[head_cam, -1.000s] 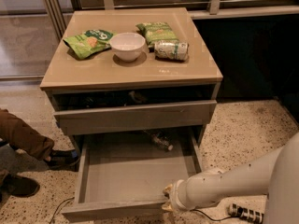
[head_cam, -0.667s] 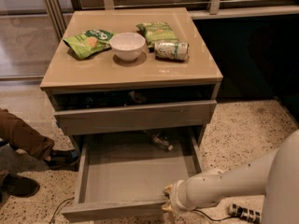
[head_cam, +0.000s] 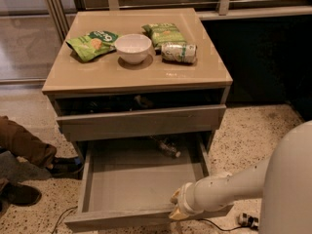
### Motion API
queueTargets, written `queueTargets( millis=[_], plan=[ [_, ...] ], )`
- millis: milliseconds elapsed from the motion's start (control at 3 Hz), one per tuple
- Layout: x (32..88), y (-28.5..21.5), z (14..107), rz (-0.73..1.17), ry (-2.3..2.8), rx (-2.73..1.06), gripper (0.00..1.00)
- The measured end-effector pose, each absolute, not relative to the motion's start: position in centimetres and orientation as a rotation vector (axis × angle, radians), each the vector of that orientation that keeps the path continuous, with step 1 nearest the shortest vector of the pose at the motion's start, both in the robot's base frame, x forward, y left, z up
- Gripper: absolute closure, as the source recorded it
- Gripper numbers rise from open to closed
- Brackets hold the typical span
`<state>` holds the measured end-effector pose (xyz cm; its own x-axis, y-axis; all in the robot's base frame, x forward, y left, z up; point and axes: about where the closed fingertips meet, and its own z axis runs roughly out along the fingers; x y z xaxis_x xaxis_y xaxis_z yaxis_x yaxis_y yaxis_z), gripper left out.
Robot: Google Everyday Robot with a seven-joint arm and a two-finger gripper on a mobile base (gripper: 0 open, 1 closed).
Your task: Close middle drawer
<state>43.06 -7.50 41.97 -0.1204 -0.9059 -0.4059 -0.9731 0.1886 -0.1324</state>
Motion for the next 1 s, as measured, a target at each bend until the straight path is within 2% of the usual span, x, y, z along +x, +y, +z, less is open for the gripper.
queueTargets(
  millis=[1000],
  plan=[
    [45.6, -7.7, 42.0, 0.190, 2.078, -1.748, 1.00]
  ],
)
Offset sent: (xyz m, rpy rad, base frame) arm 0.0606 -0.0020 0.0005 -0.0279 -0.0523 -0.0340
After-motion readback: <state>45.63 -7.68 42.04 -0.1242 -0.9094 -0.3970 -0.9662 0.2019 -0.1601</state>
